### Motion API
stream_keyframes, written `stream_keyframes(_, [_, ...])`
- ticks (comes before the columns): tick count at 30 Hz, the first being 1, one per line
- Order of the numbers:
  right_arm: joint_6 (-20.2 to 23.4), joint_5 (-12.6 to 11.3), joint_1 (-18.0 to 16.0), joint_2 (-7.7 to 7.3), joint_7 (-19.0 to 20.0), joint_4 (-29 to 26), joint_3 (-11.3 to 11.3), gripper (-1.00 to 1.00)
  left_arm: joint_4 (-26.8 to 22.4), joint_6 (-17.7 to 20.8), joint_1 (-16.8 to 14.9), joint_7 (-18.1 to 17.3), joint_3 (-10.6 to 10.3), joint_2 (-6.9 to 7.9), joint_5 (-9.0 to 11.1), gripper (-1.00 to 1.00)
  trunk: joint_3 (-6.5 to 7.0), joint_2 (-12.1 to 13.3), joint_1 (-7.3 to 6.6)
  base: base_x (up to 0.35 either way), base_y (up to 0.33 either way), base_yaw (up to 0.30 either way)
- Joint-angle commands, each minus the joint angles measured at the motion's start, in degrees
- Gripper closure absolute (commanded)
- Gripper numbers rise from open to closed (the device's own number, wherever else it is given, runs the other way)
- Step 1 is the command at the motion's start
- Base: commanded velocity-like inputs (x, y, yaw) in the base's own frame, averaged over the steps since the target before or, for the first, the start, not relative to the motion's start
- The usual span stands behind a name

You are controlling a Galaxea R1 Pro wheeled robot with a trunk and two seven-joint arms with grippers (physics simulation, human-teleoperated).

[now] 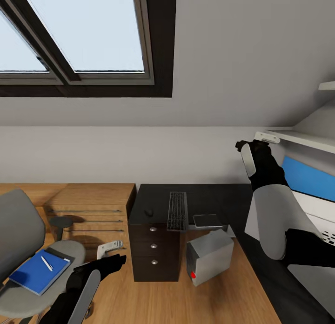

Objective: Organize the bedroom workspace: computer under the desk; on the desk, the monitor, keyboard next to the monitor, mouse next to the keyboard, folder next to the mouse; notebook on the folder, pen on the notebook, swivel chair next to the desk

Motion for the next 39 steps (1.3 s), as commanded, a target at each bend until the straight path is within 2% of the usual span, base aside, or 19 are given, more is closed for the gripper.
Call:
stream_keyframes(1, [0.1,-0.6,0.0,-0.05,-0.4,-0.1,0.1,-1.0,0.0,0.1,0.0,0.5,-0.1,0.01,0.6,-1.0,-0.03,0.0,0.03,0.062,0.0,0.0])
stream_keyframes(6, [0.2,-0.5,0.0,-0.13,-0.4,-0.1,0.1,-1.0,0.1,0.1,0.0,0.5,-0.1,-0.03,0.6,-1.0,-0.03,0.0,0.03,0.184,0.0,0.0])
stream_keyframes(12, [0.6,-0.2,0.4,-0.29,-2.6,-1.1,0.1,-1.0,0.2,0.1,0.0,0.6,-0.1,-0.08,0.6,-1.0,-0.03,0.0,0.03,0.262,0.0,0.0])
stream_keyframes(15, [3.1,0.3,0.6,-1.12,-3.3,-1.1,0.1,-1.0,0.3,0.2,0.0,0.6,-0.2,-0.11,0.6,-1.0,-0.03,0.0,0.03,0.113,0.0,0.0])
stream_keyframes(16, [7.0,0.4,0.7,-2.54,-3.3,-1.0,0.1,-1.0,0.3,0.2,0.0,0.7,-0.3,-0.17,0.7,-1.0,-0.03,0.0,0.03,0.039,0.0,0.0])
stream_keyframes(19, [11.7,0.4,0.7,-4.34,-2.6,-1.0,0.0,-1.0,0.3,0.2,0.0,0.7,-0.3,-0.19,0.7,-1.0,-0.03,0.0,0.03,0.025,0.0,0.0])
stream_keyframes(20, [14.9,0.5,0.7,-5.57,-1.7,-0.8,0.0,-1.0,0.4,0.2,0.0,0.7,-0.3,-0.21,0.7,-1.0,-0.03,0.0,0.03,0.013,0.0,0.0])
stream_keyframes(21, [16.4,0.5,0.7,-6.21,-1.2,-0.6,0.0,-1.0,0.4,0.2,0.0,0.7,-0.3,-0.21,0.7,-1.0,-0.03,0.0,0.03,0.01,0.0,0.0])
stream_keyframes(22, [19.8,0.5,0.6,-8.58,0.5,0.6,0.0,-1.0,0.8,0.2,0.0,0.7,-0.4,-0.22,0.7,-1.0,-0.03,0.0,0.03,0.005,0.0,0.0])
stream_keyframes(25, [21.5,0.5,0.6,-11.65,3.0,2.5,0.0,-1.0,1.2,0.2,0.0,0.7,-0.9,-0.22,0.7,-1.0,-0.03,0.0,0.03,0.003,0.0,0.0])
stream_keyframes(26, [22.7,0.5,0.4,-15.77,8.2,6.8,0.2,-1.0,1.4,0.2,0.0,0.7,-1.9,-0.21,0.6,-1.0,-0.03,0.0,0.03,0.001,0.0,0.0])
stream_keyframes(29, [23.2,0.6,-0.2,-18.49,12.9,10.4,0.3,-1.0,1.5,0.2,0.0,0.7,-2.4,-0.17,0.6,-1.0,-0.03,0.0,0.03,0.0,0.0,0.0])
stream_keyframes(31, [23.7,0.9,-2.4,-21.58,17.7,13.6,0.8,-1.0,1.5,0.2,0.0,0.7,-2.7,-0.15,0.5,-1.0,-0.03,0.0,0.03,0.0,0.0,0.0])
stream_keyframes(34, [23.9,1.6,-4.2,-23.41,19.6,14.9,1.9,-1.0,1.6,0.2,0.0,0.7,-2.8,-0.14,0.6,-1.0,-0.03,0.0,0.03,0.0,0.0,0.0])
stream_keyframes(35, [24.0,2.0,-5.1,-24.33,20.4,15.4,3.2,-1.0,1.6,0.2,0.0,0.6,-2.8,-0.14,0.6,-1.0,-0.03,0.0,0.03,0.0,0.0,0.0])
stream_keyframes(39, [24.4,2.7,-6.2,-25.54,21.6,16.0,6.1,-1.0,1.6,0.2,0.0,0.6,-2.8,-0.16,0.6,-1.0,-0.03,0.0,0.03,0.0,0.0,0.0])
